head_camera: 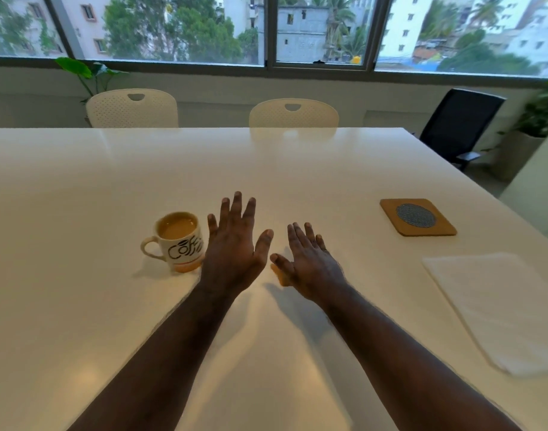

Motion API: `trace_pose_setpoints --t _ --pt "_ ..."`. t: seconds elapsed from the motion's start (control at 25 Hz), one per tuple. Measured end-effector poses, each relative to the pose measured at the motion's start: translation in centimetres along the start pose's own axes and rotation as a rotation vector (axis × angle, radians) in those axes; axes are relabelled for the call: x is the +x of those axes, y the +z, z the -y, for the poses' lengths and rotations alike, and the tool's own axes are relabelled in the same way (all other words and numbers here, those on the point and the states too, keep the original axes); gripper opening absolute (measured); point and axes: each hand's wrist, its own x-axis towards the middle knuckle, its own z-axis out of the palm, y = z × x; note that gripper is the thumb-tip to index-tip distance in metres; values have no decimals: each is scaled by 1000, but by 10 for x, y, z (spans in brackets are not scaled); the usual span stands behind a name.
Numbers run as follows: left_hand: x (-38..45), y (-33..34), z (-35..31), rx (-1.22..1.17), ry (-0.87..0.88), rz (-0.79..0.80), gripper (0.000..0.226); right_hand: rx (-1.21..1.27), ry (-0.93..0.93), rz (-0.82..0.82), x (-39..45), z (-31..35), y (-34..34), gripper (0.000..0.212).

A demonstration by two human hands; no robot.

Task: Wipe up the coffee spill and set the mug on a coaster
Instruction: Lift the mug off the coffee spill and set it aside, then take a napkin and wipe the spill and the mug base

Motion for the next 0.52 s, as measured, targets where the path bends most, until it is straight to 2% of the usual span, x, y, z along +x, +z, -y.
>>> trace_pose_setpoints --t 0.16,0.52 --pt "1 29 -34 -39 76 150 77 -38 133 -20 -29 -41 -2 86" --pt "-6 82 -126 -83 190 320 77 -109 294 -11 -97 -133 -18 89"
